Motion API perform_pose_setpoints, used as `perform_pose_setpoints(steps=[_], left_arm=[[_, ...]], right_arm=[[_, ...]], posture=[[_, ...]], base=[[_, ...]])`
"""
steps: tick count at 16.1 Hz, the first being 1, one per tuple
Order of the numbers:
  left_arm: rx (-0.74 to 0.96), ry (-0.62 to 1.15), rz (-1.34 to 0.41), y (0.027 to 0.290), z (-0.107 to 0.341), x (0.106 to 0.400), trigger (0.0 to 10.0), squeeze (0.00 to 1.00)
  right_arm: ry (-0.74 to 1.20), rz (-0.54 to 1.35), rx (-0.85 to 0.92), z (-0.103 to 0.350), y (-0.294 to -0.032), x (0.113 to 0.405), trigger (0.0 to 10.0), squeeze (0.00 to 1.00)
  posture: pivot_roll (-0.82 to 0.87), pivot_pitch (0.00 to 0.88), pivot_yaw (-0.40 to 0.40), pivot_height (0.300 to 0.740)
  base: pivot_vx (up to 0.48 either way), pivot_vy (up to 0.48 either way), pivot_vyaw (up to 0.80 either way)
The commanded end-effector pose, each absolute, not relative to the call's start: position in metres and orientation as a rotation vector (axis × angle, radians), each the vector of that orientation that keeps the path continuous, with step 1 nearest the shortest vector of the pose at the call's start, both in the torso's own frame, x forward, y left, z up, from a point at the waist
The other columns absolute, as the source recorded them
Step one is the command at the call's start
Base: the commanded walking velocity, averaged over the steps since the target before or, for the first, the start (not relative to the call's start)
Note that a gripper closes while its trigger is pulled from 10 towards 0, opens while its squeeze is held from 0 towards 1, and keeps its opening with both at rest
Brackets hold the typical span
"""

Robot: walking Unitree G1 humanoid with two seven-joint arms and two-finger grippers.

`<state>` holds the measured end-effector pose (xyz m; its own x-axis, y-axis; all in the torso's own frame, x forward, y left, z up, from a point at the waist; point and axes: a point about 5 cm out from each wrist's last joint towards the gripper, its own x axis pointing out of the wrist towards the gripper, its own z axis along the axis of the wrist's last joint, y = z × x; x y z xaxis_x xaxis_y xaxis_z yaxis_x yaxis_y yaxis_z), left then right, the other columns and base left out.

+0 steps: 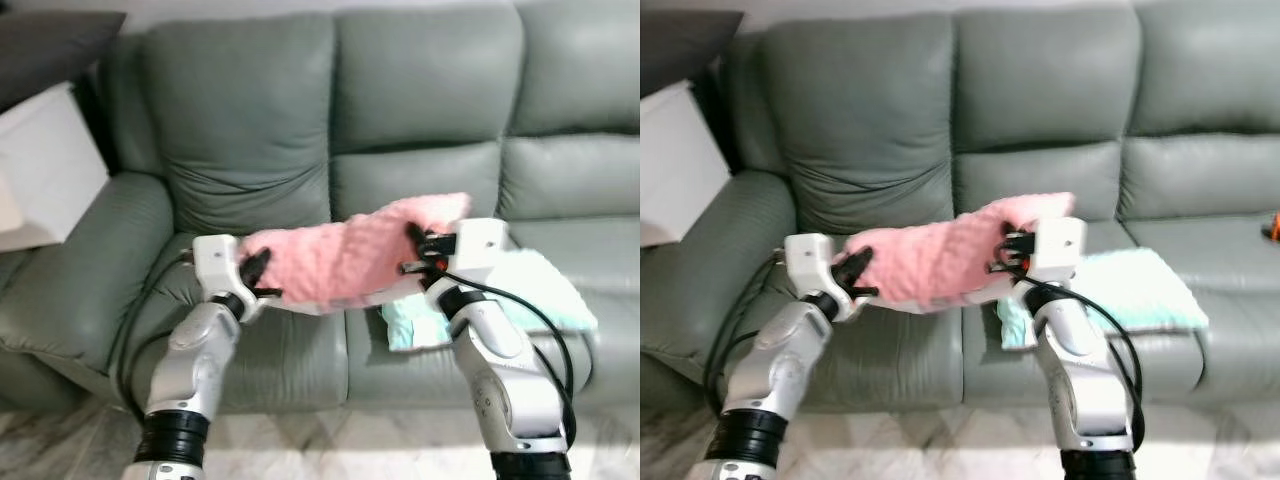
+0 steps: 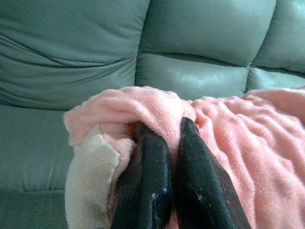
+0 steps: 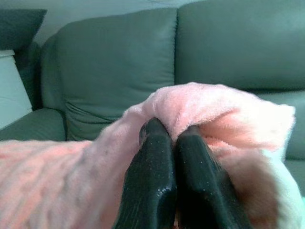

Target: Move the pillow to the sofa

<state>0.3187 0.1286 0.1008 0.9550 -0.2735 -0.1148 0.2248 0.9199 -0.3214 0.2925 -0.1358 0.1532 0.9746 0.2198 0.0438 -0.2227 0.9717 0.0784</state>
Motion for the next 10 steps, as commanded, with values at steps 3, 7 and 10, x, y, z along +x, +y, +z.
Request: perform_pose_setpoints(steps=[3,7,10], left_arm=[[-0.314,0.136,-0.272,0.1255,0.1056,0.3188,10.0,0.00],[-0.308,0.136,-0.289,0.1251,0.1061,0.3189,10.0,0.00],[-0.305,0.137,-0.294,0.1247,0.1062,0.3189,10.0,0.00]], right_arm=[[-0.070,0.236,0.088,0.1620,-0.1330,0.2947,10.0,0.00],[-0.074,0.238,0.086,0.1623,-0.1316,0.2947,10.0,0.00],[-0.075,0.237,0.087,0.1623,-0.1315,0.2947,10.0,0.00]], posture=[[-0.24,0.000,0.072,0.740],[-0.24,0.000,0.077,0.740],[-0.24,0.000,0.078,0.740]], base=[[0.000,0.000,0.00],[0.000,0.114,0.00],[0.000,0.480,0.00]])
